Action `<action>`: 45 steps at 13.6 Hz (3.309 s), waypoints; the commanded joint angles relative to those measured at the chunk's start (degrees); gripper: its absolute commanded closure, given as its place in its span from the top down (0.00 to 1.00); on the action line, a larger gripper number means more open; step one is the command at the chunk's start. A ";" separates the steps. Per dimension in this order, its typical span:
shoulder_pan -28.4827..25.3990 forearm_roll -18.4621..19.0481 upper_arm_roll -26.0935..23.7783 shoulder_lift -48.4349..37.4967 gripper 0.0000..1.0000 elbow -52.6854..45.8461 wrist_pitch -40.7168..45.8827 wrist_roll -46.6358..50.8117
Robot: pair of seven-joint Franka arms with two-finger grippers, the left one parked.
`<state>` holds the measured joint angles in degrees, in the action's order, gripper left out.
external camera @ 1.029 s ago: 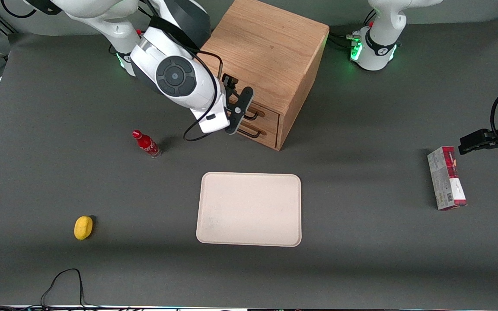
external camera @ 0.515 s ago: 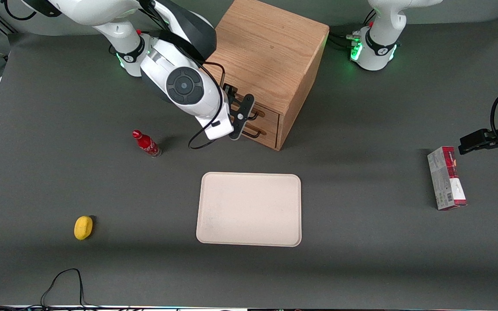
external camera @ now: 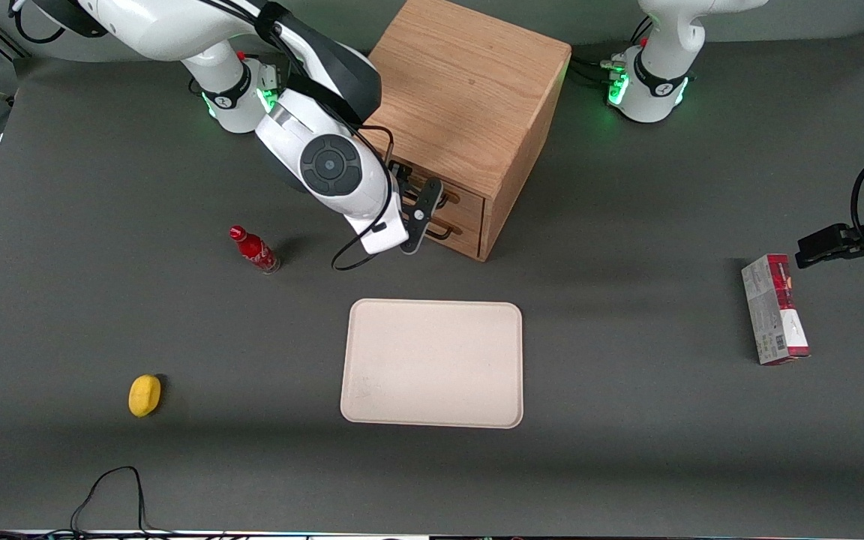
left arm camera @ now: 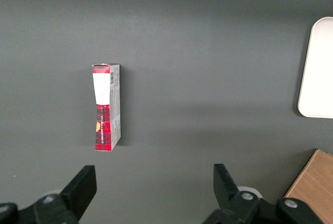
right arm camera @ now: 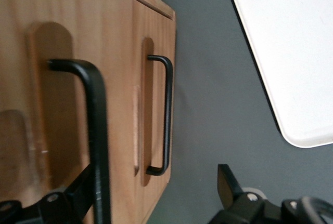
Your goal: Open upper drawer
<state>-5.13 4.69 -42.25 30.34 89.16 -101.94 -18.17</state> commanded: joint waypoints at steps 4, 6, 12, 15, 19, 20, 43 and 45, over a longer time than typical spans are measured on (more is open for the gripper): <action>0.30 1.73 3.48 0.77 1.00 -1.97 -0.72 -7.48; 0.30 1.81 5.77 1.29 1.00 -3.02 -0.72 -9.68; 0.38 1.20 13.68 7.43 1.00 -13.91 1.64 -16.81; 0.47 1.29 14.13 11.13 1.00 -20.42 3.50 -16.73; 0.47 1.20 15.89 11.14 1.00 -22.36 3.33 -16.64; 0.47 1.20 16.06 11.14 1.00 -22.54 3.33 -16.29; 1.88 -6.19 40.75 -44.16 1.00 17.81 8.51 24.48; 1.79 -6.27 40.76 -43.18 1.00 16.66 8.51 30.89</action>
<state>-3.03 -2.60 -1.14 -14.74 107.23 -92.67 7.13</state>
